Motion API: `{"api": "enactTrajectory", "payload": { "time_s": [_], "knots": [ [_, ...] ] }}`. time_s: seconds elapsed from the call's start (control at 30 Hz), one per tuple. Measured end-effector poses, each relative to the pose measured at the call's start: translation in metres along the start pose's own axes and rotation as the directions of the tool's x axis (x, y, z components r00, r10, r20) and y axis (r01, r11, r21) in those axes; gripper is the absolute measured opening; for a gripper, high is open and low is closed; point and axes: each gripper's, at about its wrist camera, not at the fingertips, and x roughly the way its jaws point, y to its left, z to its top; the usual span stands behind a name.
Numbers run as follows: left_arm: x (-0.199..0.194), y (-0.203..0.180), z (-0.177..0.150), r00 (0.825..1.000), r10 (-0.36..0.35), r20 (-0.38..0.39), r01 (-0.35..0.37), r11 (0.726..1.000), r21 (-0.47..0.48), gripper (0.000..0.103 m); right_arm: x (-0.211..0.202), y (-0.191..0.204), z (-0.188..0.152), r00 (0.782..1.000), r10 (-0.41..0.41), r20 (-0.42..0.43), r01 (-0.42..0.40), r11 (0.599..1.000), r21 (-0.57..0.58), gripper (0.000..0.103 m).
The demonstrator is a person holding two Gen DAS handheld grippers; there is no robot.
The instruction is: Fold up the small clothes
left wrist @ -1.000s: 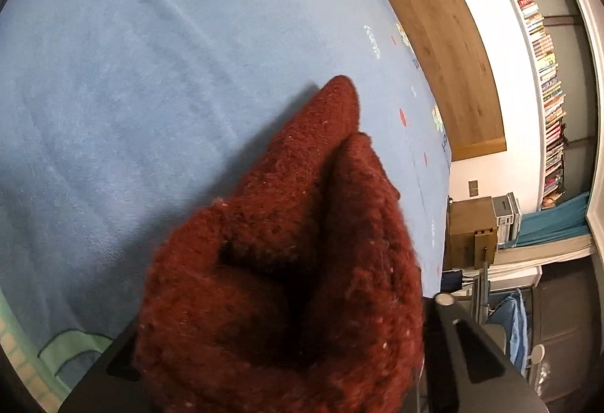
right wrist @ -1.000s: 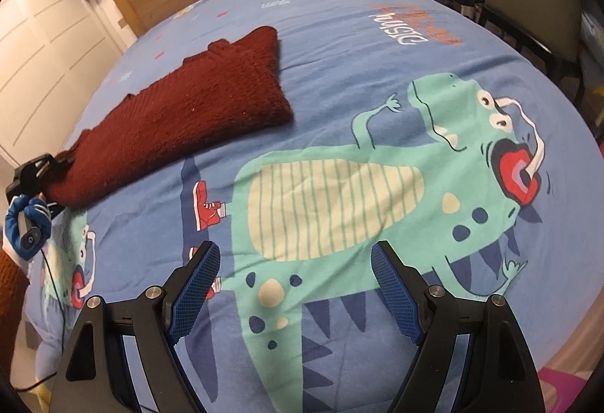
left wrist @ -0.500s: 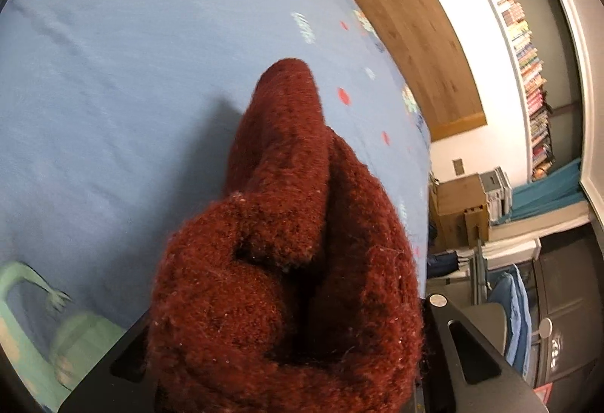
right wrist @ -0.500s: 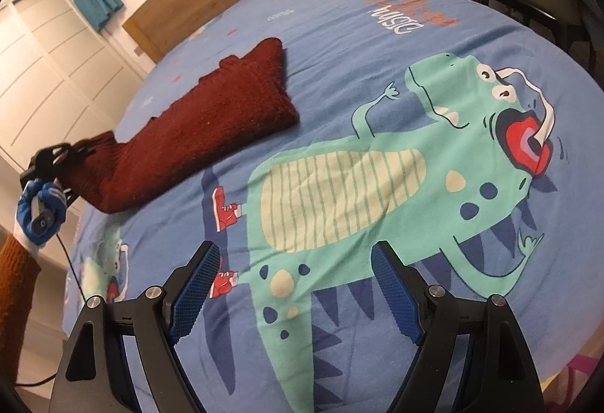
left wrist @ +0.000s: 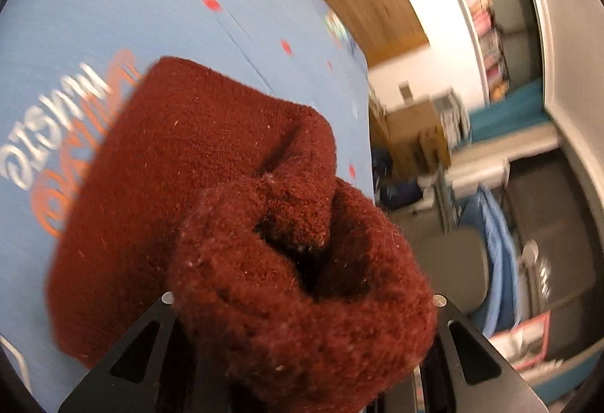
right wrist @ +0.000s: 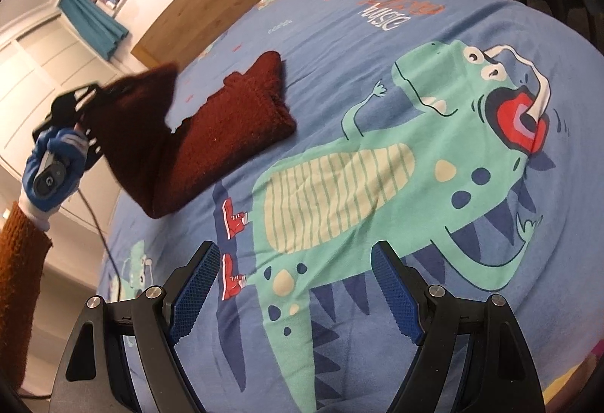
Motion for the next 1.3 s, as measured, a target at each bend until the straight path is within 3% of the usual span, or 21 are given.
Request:
{"api": "enactTrajectory", "payload": {
  "time_s": [0.13, 0.3, 0.57, 0.73, 0.8, 0.83, 0.9, 1.17, 1.3],
  "knots": [
    [0.044, -0.013, -0.040, 0.989, 0.108, -0.098, -0.095, 0.988, 0.122, 0.019, -0.001, -0.006, 0.000, 1.000, 0.025, 0.010, -0.026, 0.999, 0.029, 0.083],
    [0.074, -0.008, -0.084, 0.958, 0.248, -0.145, -0.207, 0.945, 0.252, 0.019, -0.004, -0.010, 0.001, 0.999, 0.046, 0.016, -0.047, 0.998, 0.047, 0.083],
    [0.071, -0.028, -0.096, 0.963, 0.248, -0.104, -0.211, 0.936, 0.281, 0.019, -0.006, -0.020, 0.000, 0.998, 0.064, 0.022, -0.066, 0.994, 0.087, 0.083],
    [0.107, -0.036, -0.105, 0.939, 0.303, -0.161, -0.249, 0.924, 0.289, 0.024, -0.006, -0.020, 0.000, 0.998, 0.061, 0.021, -0.063, 0.994, 0.090, 0.083],
    [0.109, -0.039, -0.108, 0.935, 0.314, -0.166, -0.252, 0.916, 0.311, 0.033, -0.008, -0.021, 0.000, 0.998, 0.058, 0.021, -0.060, 0.994, 0.092, 0.083],
    [0.108, -0.043, -0.109, 0.936, 0.311, -0.166, -0.247, 0.914, 0.322, 0.037, -0.008, -0.022, 0.000, 0.998, 0.056, 0.021, -0.058, 0.994, 0.094, 0.083],
    [0.108, -0.049, -0.109, 0.939, 0.286, -0.190, -0.213, 0.920, 0.330, 0.058, -0.010, -0.024, 0.000, 0.998, 0.054, 0.021, -0.056, 0.994, 0.096, 0.083],
    [0.101, -0.066, -0.106, 0.934, 0.192, -0.303, -0.083, 0.937, 0.339, 0.059, -0.009, -0.018, 0.001, 1.000, 0.017, 0.015, -0.018, 0.997, 0.078, 0.083],
    [0.073, -0.078, -0.098, 0.933, 0.155, -0.324, -0.007, 0.910, 0.415, 0.059, -0.008, -0.013, 0.000, 1.000, -0.012, 0.008, 0.012, 0.998, 0.060, 0.083]
  ]
}}
